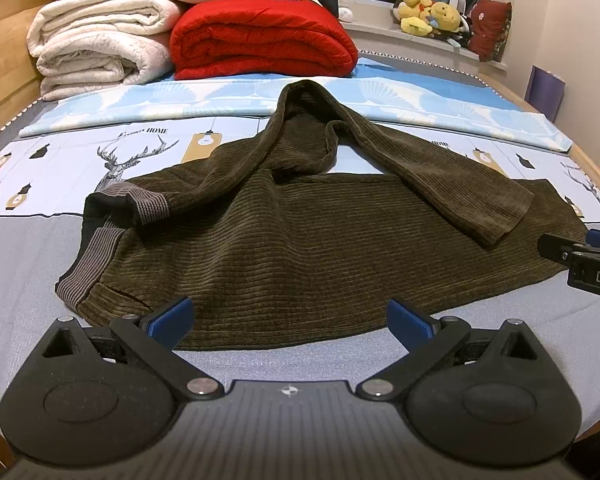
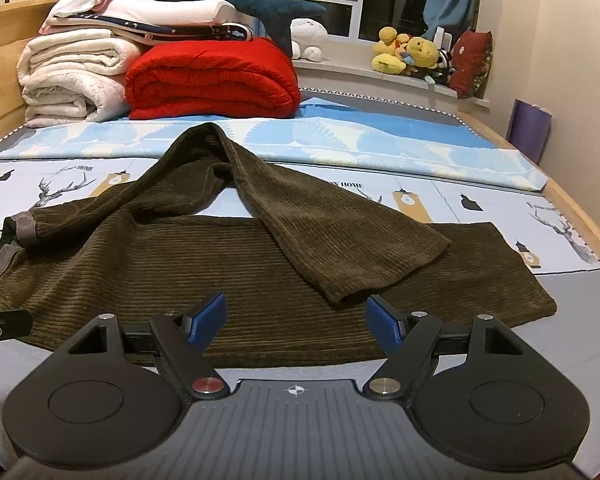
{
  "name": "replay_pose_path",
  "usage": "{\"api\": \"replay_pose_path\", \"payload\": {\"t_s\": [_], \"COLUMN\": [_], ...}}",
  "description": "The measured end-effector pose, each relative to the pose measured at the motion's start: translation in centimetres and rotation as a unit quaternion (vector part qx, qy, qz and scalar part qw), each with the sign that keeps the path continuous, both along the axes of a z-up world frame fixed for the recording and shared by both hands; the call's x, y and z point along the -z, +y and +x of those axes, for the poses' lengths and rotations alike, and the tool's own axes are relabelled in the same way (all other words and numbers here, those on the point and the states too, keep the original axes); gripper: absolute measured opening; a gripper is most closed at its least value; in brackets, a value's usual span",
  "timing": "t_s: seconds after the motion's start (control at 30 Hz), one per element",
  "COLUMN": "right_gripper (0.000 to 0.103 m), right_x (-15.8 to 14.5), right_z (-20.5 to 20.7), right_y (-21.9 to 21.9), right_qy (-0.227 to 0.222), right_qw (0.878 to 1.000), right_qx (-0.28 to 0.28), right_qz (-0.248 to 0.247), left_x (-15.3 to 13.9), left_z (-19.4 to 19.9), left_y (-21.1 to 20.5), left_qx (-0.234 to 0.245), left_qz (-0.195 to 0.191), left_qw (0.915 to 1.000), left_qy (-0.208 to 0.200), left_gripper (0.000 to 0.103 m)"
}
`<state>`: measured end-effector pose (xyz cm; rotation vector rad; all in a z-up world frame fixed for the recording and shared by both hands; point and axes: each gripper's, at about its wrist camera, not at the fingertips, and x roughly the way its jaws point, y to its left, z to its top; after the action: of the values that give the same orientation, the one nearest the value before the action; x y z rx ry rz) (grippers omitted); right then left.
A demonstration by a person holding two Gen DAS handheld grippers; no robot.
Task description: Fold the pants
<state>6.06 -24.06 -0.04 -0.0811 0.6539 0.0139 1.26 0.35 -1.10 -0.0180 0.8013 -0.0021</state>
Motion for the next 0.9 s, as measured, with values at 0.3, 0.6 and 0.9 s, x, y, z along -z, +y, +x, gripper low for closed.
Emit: {"api": "replay_pose_path", "payload": {"t_s": [0.3,0.6,0.9], "right_gripper": [0.079,0.079,0.079], "right_x": [-0.01,-0.01,0.08], "right_z": [0.15,0.20,0.22], "right_y": [0.08,0.16,0.13], "right_qy": [0.003,0.005,0.007], "right_qw": [1.000,1.000,1.000], "right_qx": [0.001,0.001,0.001], "right_qz": [0.000,0.001,0.001], "left_x": [0.06,0.13,0.20], "left_z": [0.06,0.11,0.12], "left_y": [-0.03,-0.08,-0.11], "left_qx": [0.002,0.002,0.003], "left_qz": [0.001,0.002,0.002], "left_qw": [1.0000,1.0000,1.0000], "left_qy": [-0.001,-0.001,-0.001], "left_gripper": [0.103,0.103,0.103]}}
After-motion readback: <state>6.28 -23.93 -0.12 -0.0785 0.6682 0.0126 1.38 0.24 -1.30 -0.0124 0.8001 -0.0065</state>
